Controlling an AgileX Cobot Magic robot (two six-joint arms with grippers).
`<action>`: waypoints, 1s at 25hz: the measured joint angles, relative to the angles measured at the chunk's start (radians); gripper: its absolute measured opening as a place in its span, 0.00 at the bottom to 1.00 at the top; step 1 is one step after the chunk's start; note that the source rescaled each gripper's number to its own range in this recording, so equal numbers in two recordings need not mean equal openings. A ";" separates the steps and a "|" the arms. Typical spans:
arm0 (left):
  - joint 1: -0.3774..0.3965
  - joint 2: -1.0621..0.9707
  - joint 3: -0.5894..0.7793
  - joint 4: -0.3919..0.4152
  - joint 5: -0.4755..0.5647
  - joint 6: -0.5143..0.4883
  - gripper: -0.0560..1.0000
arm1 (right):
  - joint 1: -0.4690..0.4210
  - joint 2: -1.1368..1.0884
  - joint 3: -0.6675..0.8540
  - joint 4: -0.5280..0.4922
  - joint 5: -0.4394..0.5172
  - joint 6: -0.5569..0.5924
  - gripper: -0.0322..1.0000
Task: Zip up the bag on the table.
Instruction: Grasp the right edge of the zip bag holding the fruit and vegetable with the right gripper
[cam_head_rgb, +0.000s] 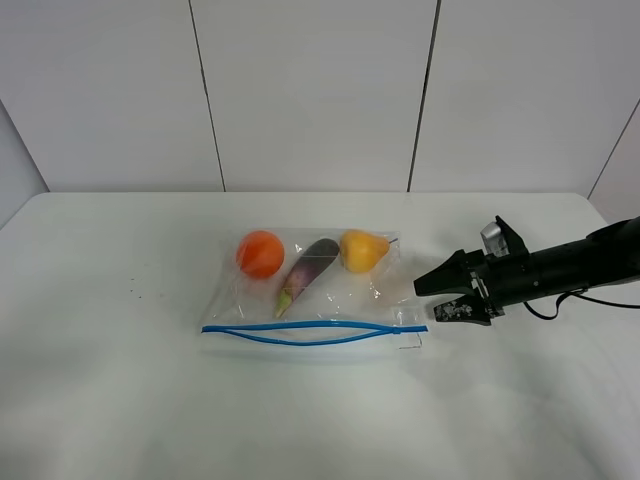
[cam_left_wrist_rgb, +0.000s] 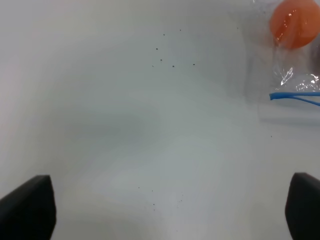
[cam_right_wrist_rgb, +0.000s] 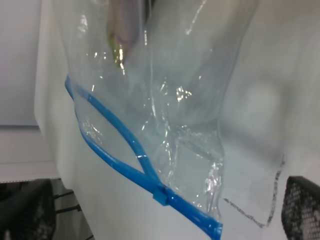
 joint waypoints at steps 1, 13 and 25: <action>0.000 0.000 0.000 0.000 0.000 0.000 1.00 | 0.013 0.001 0.000 0.003 -0.007 0.000 1.00; 0.000 0.000 0.000 0.000 0.000 0.000 1.00 | 0.123 0.044 0.000 0.076 -0.047 -0.016 1.00; 0.000 0.000 0.000 0.000 0.000 0.000 1.00 | 0.131 0.053 0.000 0.147 -0.045 -0.045 1.00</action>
